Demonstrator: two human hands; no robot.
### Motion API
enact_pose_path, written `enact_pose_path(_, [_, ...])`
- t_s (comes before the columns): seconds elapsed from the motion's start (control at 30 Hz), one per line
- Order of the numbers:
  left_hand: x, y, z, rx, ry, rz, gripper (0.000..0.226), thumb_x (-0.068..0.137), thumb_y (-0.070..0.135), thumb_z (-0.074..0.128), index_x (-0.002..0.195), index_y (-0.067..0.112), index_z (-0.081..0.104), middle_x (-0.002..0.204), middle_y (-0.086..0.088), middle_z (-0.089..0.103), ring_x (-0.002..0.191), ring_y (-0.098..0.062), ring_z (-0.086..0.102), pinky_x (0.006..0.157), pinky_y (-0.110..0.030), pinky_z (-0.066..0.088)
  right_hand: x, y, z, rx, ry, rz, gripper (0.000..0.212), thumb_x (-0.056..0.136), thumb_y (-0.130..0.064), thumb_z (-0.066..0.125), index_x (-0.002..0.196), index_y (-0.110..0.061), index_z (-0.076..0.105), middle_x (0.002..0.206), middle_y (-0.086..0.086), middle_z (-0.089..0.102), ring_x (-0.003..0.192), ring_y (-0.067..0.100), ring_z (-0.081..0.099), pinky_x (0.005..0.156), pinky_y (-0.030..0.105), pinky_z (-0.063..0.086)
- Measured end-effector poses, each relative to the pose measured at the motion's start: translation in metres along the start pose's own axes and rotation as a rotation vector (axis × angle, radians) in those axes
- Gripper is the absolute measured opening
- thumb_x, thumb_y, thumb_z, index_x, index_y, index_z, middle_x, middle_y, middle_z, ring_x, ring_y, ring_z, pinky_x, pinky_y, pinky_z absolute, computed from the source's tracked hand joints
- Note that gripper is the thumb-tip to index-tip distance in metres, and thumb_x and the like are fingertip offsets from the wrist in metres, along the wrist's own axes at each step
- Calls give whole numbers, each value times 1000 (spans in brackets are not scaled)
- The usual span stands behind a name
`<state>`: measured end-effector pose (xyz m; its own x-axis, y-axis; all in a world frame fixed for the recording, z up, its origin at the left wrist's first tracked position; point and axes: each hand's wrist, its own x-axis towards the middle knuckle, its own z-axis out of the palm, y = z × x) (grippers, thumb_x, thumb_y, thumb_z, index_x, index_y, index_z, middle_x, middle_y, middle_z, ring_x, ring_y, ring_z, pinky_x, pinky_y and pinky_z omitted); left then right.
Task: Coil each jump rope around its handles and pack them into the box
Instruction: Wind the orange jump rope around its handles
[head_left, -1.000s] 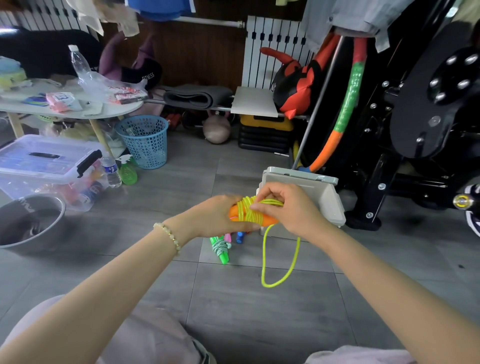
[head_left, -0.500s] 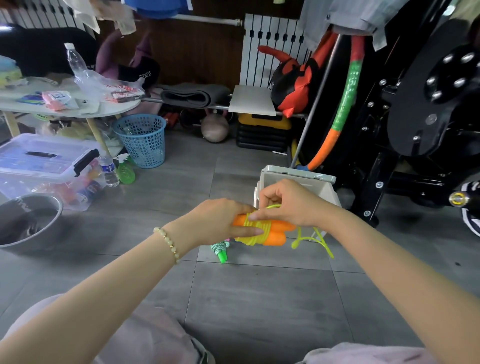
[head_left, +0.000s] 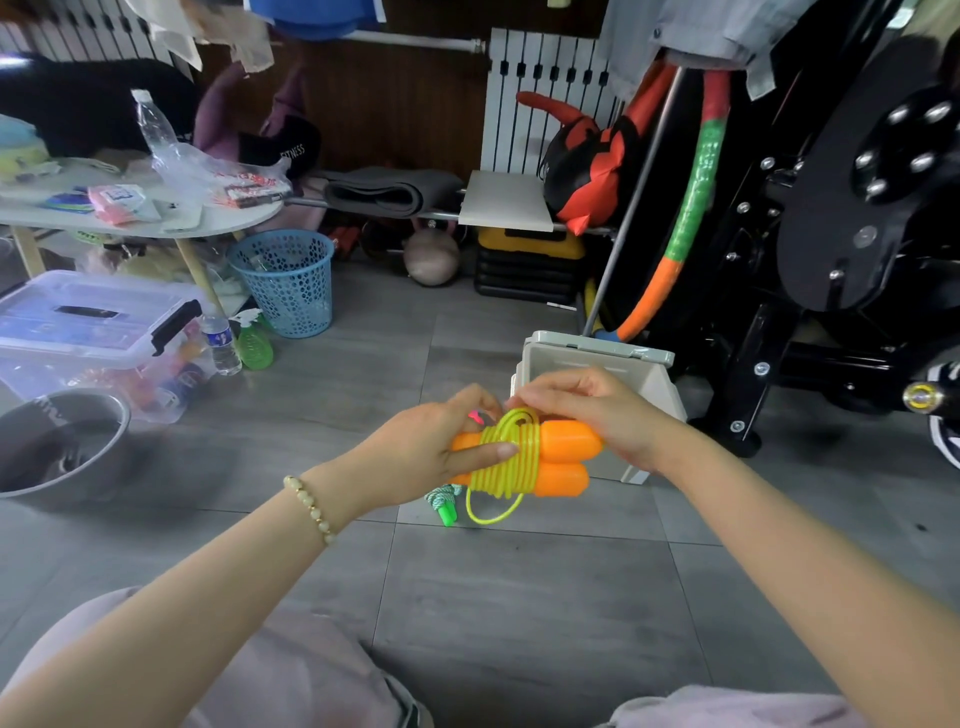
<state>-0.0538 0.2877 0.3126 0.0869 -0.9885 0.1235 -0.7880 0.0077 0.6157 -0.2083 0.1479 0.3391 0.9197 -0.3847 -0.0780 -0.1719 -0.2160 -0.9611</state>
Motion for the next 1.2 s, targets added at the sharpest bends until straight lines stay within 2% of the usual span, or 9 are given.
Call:
enact_pose_path(0.13, [-1,-6,-1,-157,25,22,46,82,59,45,124,43,32,64,-12,59,52,-13,49,61,-29,47,-12,8,5,287,-53,165,53,76,-60,38,107,-28,67,106,-4,71,100,11,66,80,22,53])
enact_pose_path(0.23, [-1,-8,1,-232,-2,40,50,90,51,43,136,57,27,73,-8,62,56,-24,50,53,-29,47,-13,16,17,464,-67,118,66,65,-74,54,110,-27,67,118,-1,67,112,15,62,89,27,52])
enact_pose_path(0.33, [0,-10,5,-358,22,50,39,91,43,45,130,45,45,74,16,63,52,-5,47,49,-14,40,-7,31,25,505,-58,60,80,59,-75,65,116,-19,63,123,3,64,117,19,58,100,35,46])
enact_pose_path(0.5, [2,-20,8,-278,71,-20,45,83,52,49,120,27,55,82,9,61,59,1,54,49,-9,38,-1,48,31,530,-57,34,78,59,-62,77,118,-16,57,114,0,68,105,15,63,87,27,51])
enact_pose_path(0.63, [11,-19,6,-275,190,-153,27,91,44,49,92,19,58,63,7,55,43,1,50,42,-12,38,2,60,38,664,-48,74,71,61,-50,82,118,-14,56,110,2,69,102,14,65,84,24,52])
enact_pose_path(0.73, [21,-22,5,-203,271,-255,44,95,43,46,70,7,47,53,-2,44,40,-9,45,41,-23,39,5,61,51,422,27,123,29,86,-25,65,111,-11,60,102,3,69,92,12,66,86,22,50])
enact_pose_path(0.9, [28,-36,8,-14,285,-395,44,94,52,43,93,9,53,76,-1,47,55,-16,47,50,-30,37,11,52,58,-87,159,155,13,93,-11,56,105,-12,60,63,-13,55,44,-5,49,51,12,39])
enact_pose_path(1.03, [28,-47,3,14,287,-485,48,94,53,41,95,6,53,84,-14,57,54,-18,51,48,-29,33,5,46,52,-663,169,5,23,96,-30,51,83,-16,63,63,-12,54,61,4,47,57,28,33])
enact_pose_path(1.2, [27,-37,6,31,119,-389,50,96,49,42,107,2,56,99,-23,61,71,-32,57,54,-29,37,9,28,33,-840,221,-200,26,94,-37,51,87,-18,67,79,1,66,75,22,57,66,39,45])
